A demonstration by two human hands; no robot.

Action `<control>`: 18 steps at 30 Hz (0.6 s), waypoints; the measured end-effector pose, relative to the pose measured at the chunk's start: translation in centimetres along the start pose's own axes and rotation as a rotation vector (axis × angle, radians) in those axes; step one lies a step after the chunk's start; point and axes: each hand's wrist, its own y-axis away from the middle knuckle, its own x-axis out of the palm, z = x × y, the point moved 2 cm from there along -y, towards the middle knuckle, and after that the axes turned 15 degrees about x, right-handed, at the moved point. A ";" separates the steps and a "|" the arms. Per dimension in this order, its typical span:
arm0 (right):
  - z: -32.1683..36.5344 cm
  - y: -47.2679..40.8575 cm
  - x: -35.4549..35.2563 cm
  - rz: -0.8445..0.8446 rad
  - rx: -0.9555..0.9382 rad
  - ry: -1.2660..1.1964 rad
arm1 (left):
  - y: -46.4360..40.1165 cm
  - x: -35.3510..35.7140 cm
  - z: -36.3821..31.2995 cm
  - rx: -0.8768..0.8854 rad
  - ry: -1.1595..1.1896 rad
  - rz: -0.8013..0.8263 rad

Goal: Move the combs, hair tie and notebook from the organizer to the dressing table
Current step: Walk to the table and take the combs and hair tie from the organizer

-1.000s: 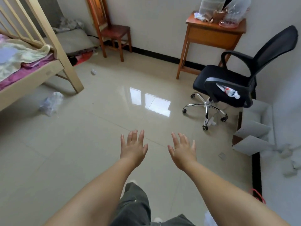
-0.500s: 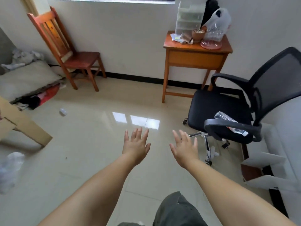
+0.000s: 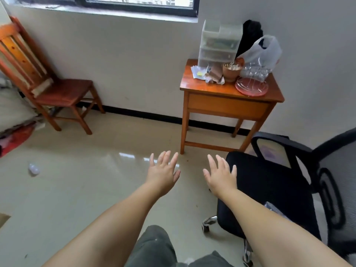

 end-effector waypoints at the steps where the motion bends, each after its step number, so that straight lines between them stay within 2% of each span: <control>1: 1.0 -2.4 -0.4 0.002 -0.011 0.002 | -2.3 -0.2 1.4 -0.002 -0.001 0.008; 5: 5.3 -13.1 -2.0 -0.017 -0.003 -0.008 | -13.0 -1.2 7.8 -0.005 -0.020 -0.018; 11: 11.5 -29.0 -7.1 -0.072 0.142 -0.098 | -30.3 -5.9 17.1 0.096 -0.055 -0.075; 15: 14.0 -37.8 -11.3 -0.129 0.193 -0.223 | -41.5 -10.8 20.4 0.138 -0.018 -0.125; 18: 14.4 -44.7 -13.9 -0.142 0.231 -0.404 | -49.1 -13.3 20.8 0.187 0.006 -0.175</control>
